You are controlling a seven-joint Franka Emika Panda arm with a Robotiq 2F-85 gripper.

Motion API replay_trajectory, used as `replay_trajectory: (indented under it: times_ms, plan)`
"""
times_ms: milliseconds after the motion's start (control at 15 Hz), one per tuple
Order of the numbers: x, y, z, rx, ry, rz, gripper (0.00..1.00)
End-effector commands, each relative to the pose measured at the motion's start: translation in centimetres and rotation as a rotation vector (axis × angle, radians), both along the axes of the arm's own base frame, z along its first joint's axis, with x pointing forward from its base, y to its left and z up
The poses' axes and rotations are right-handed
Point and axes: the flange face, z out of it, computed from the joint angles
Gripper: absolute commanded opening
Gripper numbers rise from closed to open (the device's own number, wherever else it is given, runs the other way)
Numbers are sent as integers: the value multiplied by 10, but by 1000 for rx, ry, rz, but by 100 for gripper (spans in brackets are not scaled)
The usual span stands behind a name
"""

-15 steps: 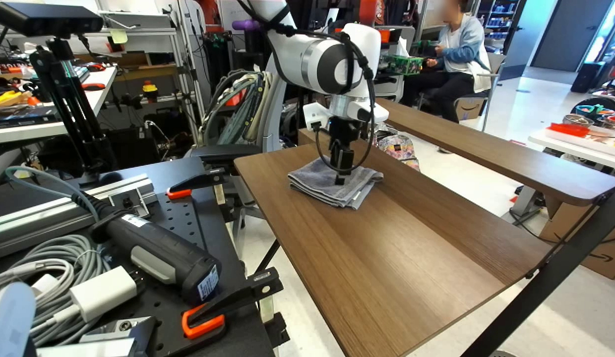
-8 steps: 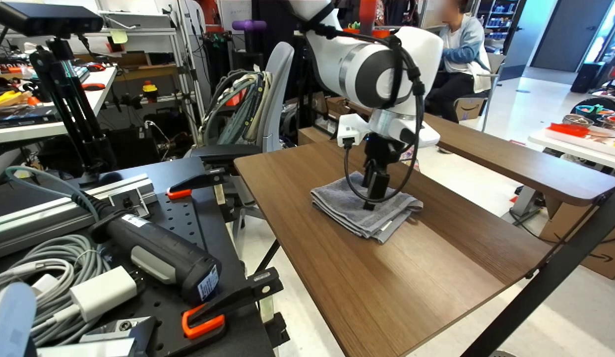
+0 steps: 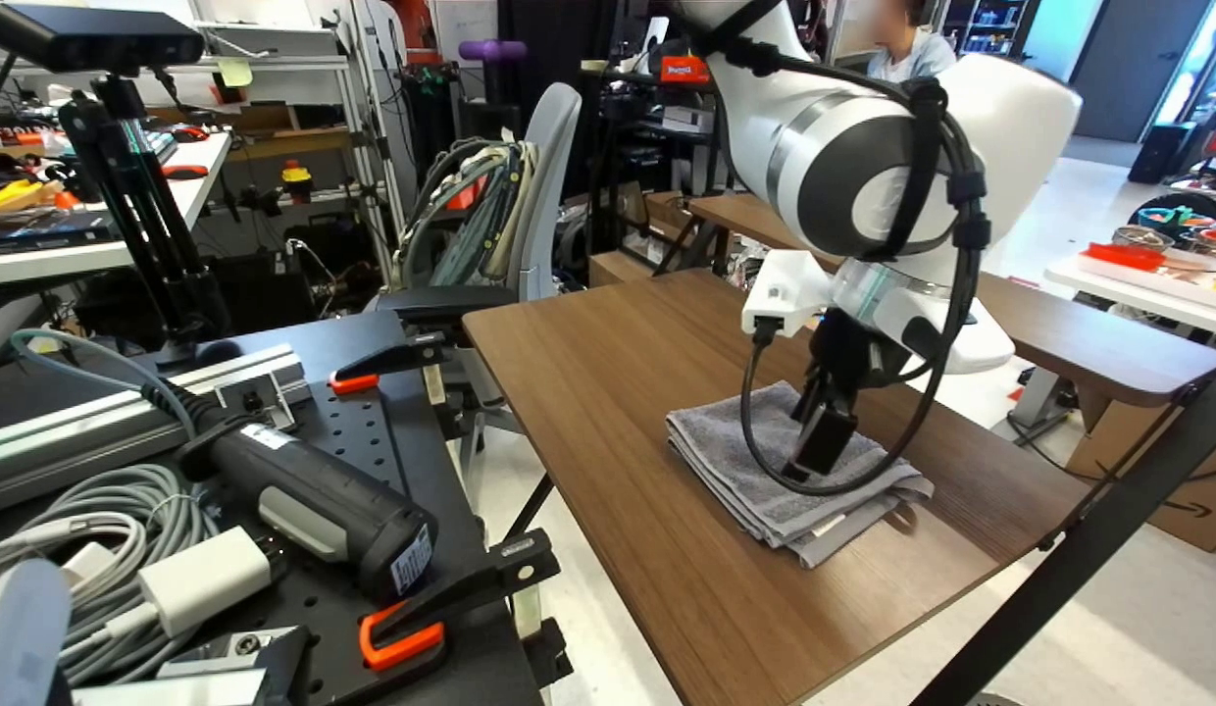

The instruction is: Slide the cloth to the right on the desk

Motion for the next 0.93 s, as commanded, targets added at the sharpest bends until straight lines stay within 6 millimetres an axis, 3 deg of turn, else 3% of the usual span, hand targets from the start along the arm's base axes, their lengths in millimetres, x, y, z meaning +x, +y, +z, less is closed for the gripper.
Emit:
replay_trajectory:
  times_ms: [0, 267, 667, 733, 867]
  plan:
    - [1, -25, 1, 54, 0, -54, 100]
    - [-6, -22, 19, 58, 19, 1, 100]
    - [-55, 16, 87, 54, -12, 231, 100]
    - [-29, 8, 59, 59, 4, 169, 100]
    - [-31, 12, 71, 61, -1, 177, 100]
